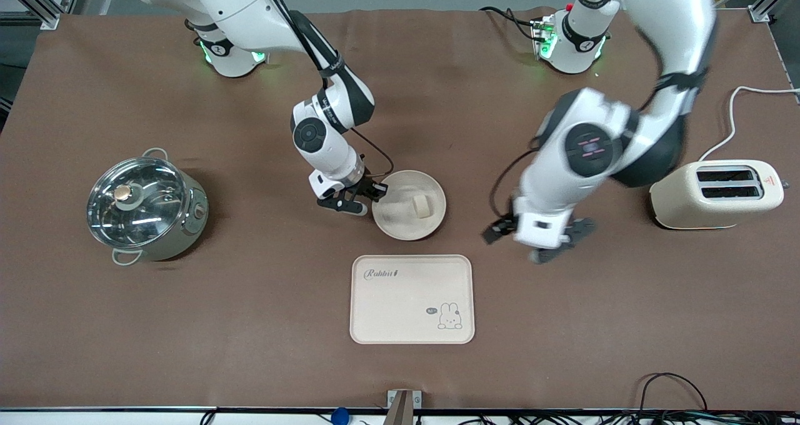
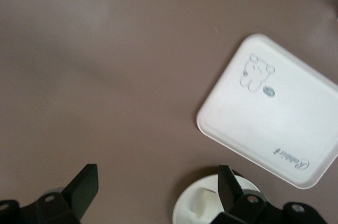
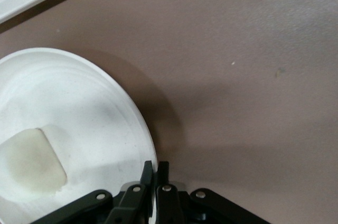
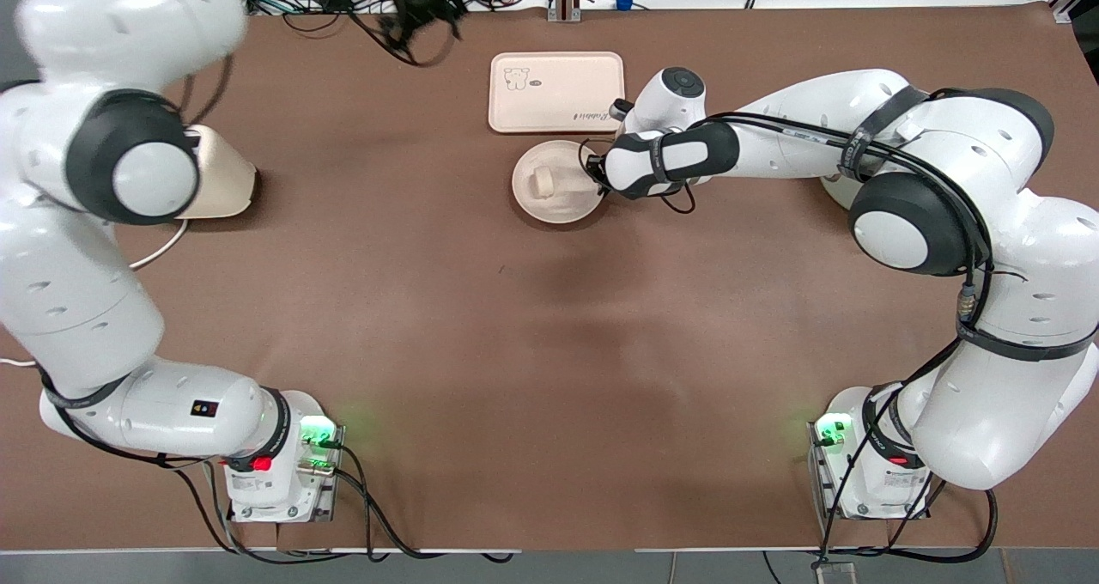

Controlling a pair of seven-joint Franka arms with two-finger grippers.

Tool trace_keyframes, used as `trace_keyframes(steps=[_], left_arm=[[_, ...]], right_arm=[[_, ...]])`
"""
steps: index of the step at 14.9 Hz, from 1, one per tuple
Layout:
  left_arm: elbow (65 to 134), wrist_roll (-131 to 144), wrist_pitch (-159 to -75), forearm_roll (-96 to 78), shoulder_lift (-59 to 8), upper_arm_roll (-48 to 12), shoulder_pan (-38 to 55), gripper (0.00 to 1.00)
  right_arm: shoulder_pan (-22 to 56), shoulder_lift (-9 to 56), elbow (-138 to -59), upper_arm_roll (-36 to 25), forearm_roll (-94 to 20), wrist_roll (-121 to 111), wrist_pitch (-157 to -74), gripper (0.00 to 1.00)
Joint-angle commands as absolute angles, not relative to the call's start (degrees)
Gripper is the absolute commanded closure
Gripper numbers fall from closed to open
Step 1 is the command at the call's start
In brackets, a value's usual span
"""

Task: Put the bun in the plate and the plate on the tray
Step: 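Open the left gripper to drop the bun onto the plate, lift away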

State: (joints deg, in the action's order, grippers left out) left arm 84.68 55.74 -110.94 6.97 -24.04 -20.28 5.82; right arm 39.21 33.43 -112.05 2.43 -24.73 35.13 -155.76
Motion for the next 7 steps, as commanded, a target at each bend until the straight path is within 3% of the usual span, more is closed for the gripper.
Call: trace_keyframes(steps=[1, 7], left_arm=[[85.2, 43.0, -105.8, 9.1, -17.2, -20.3, 0.9, 0.0], [85.2, 17.4, -94.4, 8.4, -7.0, -20.5, -8.8, 0.0]], right_arm=[[38.8, 32.2, -112.1, 2.0, -26.1, 35.2, -155.0, 1.0], [33.9, 30.3, -105.4, 2.0, -29.0, 36.5, -152.7, 1.0]])
